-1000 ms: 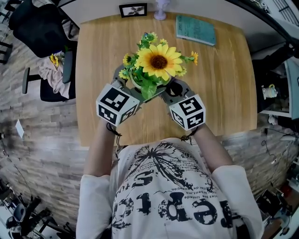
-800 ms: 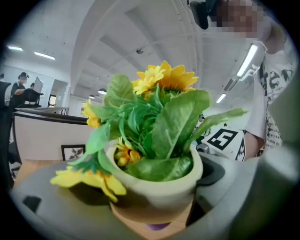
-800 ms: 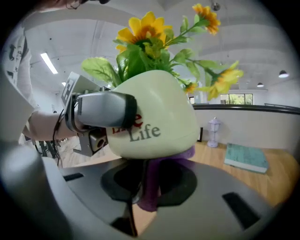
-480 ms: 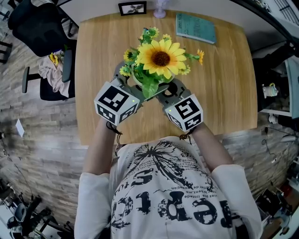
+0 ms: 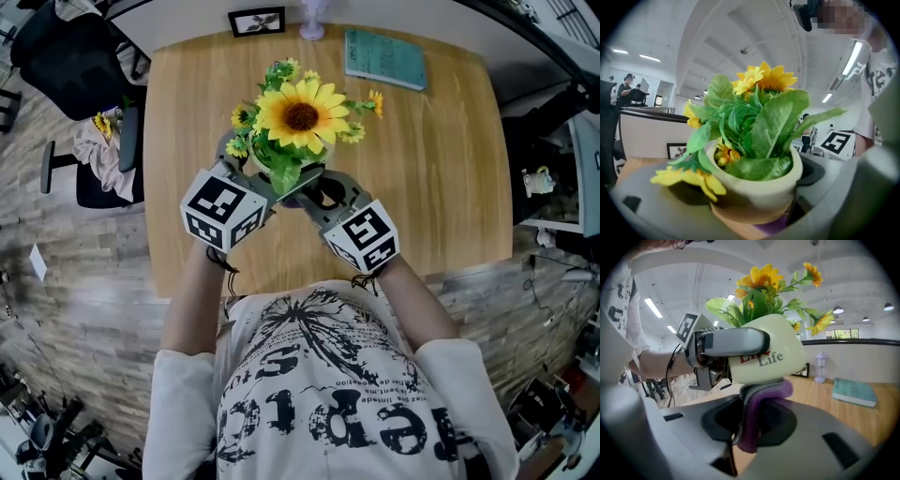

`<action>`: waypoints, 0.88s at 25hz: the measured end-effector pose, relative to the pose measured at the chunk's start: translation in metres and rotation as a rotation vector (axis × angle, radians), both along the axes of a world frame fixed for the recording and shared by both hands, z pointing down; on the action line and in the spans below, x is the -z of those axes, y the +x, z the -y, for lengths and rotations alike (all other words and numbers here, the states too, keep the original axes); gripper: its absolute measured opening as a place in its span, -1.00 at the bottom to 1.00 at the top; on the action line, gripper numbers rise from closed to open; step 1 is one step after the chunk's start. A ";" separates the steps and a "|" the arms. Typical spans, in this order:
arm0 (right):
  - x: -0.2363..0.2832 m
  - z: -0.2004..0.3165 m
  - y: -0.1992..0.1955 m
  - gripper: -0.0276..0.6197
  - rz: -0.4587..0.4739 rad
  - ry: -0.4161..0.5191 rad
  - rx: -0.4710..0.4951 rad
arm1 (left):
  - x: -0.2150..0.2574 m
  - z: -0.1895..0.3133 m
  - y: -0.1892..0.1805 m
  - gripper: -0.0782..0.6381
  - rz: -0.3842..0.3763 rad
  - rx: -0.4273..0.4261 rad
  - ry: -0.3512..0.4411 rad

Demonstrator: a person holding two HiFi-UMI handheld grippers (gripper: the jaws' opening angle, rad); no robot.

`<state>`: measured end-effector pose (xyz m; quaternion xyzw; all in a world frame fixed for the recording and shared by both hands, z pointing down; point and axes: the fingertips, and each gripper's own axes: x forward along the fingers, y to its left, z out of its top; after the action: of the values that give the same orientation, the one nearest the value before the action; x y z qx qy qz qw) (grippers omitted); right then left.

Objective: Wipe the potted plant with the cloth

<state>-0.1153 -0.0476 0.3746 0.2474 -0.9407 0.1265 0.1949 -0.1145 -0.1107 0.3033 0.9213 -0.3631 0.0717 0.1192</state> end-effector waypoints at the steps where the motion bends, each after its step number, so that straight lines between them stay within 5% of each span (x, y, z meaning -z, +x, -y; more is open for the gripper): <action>1: 0.000 0.001 0.003 -0.69 0.011 -0.006 -0.005 | -0.001 0.002 0.000 0.70 0.005 0.001 0.000; 22: -0.007 0.041 0.075 -0.69 -0.002 -0.028 -0.145 | -0.030 -0.006 0.015 0.70 0.024 -0.016 -0.072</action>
<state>-0.0399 -0.0886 0.3813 0.3122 -0.9182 0.1531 0.1898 -0.0991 -0.1051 0.3338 0.9184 -0.3544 0.0966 0.1472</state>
